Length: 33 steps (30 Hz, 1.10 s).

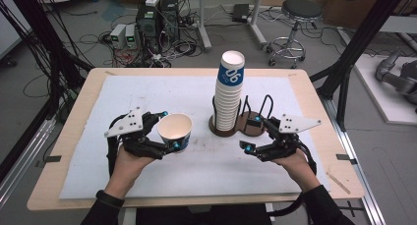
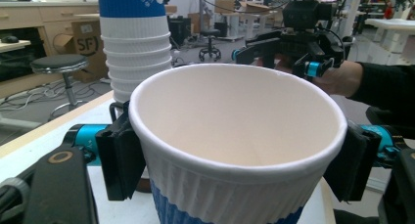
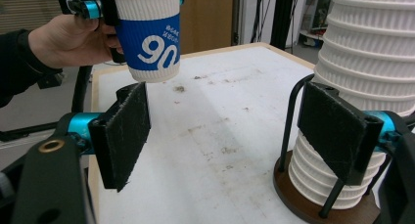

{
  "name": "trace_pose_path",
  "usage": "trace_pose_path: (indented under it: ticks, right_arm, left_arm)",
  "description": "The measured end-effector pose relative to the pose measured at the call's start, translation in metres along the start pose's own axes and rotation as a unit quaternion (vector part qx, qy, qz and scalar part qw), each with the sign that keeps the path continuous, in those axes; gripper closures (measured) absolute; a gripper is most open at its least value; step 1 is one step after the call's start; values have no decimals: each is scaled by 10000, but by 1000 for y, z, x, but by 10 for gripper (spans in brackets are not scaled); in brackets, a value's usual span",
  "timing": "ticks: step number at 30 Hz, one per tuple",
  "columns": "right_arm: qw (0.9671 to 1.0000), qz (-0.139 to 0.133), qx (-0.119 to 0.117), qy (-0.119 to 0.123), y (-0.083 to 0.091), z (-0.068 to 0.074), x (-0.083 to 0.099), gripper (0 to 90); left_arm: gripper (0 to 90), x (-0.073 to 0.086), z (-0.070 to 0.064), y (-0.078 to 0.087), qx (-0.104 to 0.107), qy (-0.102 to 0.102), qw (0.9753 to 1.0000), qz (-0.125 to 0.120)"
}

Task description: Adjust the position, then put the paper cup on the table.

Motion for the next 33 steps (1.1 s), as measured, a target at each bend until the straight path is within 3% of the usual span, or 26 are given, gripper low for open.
trace_pose_path:
  ticks: [5,11,24,33]
  right_arm:
    - [10000,-10,37,-10,2,0,0,204]
    - [10000,-12,91,-14,6,-1,0,205]
    - [9996,-62,289,-39,15,-6,0,205]
    - [9994,-54,337,-24,18,-6,0,205]
  left_arm:
    - [227,-3,0,-2,53,-5,10000,-21]
    - [226,-2,6,1,-69,27,10000,-2]
    - [224,-6,23,11,-531,19,9986,-15]
    - [224,-2,44,11,-1020,-30,9948,33]
Point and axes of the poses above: each handheld gripper's, and its own axes: y roughly backward along the jaws, x roughly out of its underside, z roughly to its left, the point moved 3 cm from there along -y, roughly forward along the jaws, and after that the axes turned 9 degrees about -x, right-handed, at the moved point
